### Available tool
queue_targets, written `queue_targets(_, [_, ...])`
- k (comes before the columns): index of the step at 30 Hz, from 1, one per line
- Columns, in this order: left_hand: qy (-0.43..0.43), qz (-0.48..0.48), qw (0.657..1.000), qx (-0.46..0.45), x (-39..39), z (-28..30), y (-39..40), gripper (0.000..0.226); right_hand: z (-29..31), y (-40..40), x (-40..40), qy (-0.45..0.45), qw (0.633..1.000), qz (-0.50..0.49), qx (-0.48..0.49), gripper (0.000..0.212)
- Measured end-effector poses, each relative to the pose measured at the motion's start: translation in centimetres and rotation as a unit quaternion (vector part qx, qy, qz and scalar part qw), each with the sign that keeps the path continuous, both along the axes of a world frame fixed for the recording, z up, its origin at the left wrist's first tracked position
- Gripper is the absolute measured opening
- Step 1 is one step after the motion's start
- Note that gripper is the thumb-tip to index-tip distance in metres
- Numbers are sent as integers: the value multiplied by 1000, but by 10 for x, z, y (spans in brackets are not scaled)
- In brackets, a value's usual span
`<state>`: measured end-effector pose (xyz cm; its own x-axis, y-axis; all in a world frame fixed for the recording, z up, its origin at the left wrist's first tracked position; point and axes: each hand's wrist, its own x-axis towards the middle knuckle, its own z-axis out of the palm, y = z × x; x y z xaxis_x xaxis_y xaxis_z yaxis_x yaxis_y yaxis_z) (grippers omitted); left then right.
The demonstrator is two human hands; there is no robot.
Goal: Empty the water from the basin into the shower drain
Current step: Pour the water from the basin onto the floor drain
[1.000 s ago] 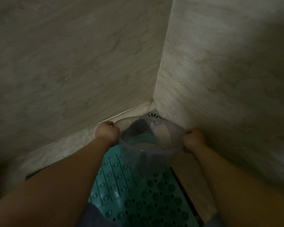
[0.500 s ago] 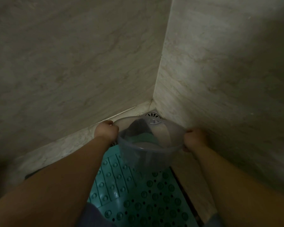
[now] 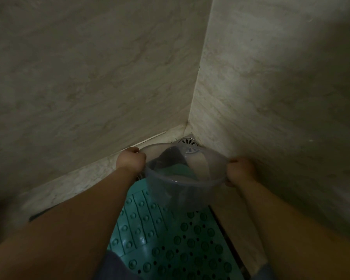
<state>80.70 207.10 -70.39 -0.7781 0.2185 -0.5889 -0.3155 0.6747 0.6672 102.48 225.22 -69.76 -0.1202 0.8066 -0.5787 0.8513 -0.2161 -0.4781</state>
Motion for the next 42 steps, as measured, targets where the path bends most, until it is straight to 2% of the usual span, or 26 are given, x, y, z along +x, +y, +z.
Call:
queue_targets(17, [-33,35,998,39,-4,-4,1,45,8,-2,-4,-7,999,-27,21,17])
queue_targets(29, [-38,24,997,61,-5,-3,3,46,10,-1,-6,11,999,-46,-12,27])
queue_targets(42, [-38,33,997,56,-2,4,3,38,19,-3,-7,44,997,-58,-16,22])
